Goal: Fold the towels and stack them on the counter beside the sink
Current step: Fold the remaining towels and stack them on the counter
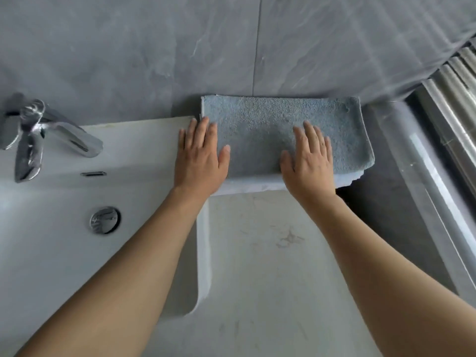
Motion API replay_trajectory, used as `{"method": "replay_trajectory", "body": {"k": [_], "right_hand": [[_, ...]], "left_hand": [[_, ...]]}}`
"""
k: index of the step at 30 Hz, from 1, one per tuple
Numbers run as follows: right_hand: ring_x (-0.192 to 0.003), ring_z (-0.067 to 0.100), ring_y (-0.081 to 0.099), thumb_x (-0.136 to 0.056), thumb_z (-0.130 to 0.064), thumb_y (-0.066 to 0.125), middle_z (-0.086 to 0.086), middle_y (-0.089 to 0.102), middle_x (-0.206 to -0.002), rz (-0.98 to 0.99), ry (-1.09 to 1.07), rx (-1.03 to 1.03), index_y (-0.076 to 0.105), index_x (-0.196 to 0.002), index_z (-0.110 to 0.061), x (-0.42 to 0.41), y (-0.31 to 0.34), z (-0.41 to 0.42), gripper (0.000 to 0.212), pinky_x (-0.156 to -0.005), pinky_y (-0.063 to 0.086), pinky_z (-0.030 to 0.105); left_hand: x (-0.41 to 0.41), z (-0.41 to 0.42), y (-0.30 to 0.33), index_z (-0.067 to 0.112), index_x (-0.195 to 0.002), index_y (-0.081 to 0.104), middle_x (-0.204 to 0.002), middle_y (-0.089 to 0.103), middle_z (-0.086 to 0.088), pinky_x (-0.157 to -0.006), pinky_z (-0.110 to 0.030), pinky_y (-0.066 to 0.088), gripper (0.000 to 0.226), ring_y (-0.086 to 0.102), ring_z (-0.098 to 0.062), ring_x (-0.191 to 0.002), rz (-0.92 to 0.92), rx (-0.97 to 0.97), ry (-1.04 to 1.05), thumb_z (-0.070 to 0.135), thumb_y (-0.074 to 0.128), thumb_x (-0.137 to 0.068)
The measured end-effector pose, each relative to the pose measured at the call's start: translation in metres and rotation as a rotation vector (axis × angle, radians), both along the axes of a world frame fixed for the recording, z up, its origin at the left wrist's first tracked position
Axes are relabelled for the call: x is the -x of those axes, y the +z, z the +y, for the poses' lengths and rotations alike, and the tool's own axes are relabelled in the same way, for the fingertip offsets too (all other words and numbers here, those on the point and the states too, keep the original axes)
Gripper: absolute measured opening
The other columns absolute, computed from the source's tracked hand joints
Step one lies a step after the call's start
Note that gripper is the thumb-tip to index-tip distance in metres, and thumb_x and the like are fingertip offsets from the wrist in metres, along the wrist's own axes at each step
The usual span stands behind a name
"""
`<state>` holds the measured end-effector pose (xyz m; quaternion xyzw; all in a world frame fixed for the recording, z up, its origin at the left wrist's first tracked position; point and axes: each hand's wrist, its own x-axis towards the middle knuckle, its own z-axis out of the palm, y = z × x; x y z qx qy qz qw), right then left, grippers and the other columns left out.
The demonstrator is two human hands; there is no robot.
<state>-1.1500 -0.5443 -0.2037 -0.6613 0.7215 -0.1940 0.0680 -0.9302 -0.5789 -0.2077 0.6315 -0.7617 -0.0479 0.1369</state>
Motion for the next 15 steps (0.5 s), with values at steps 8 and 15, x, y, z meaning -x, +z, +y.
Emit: {"method": "replay_trajectory", "body": {"k": [8,15], "right_hand": [[-0.132,0.033,0.044,-0.09,-0.021,0.047,0.016,0.049,-0.142,-0.166,0.278,0.177,0.052,-0.134,-0.002,-0.134,0.012,0.064,0.048,-0.112,0.032,0.05],[-0.128,0.032,0.047,-0.089,-0.016,0.054,0.016,0.051,-0.14,-0.197,0.326,0.176,0.054,-0.131,-0.003,-0.251,0.017,0.11,0.044,-0.11,0.036,0.046]], "left_hand": [[-0.092,0.105,0.004,-0.005,-0.139,0.049,-0.143,0.051,-0.021,-0.12,-0.05,0.027,0.044,0.043,-0.038,-0.138,0.235,0.153,0.002,0.015,0.041,-0.101],[-0.203,0.154,0.008,-0.006,-0.132,0.056,-0.135,0.056,-0.02,-0.112,-0.047,0.04,0.039,0.052,-0.037,-0.127,0.313,0.219,0.014,0.013,0.043,-0.1]]}}
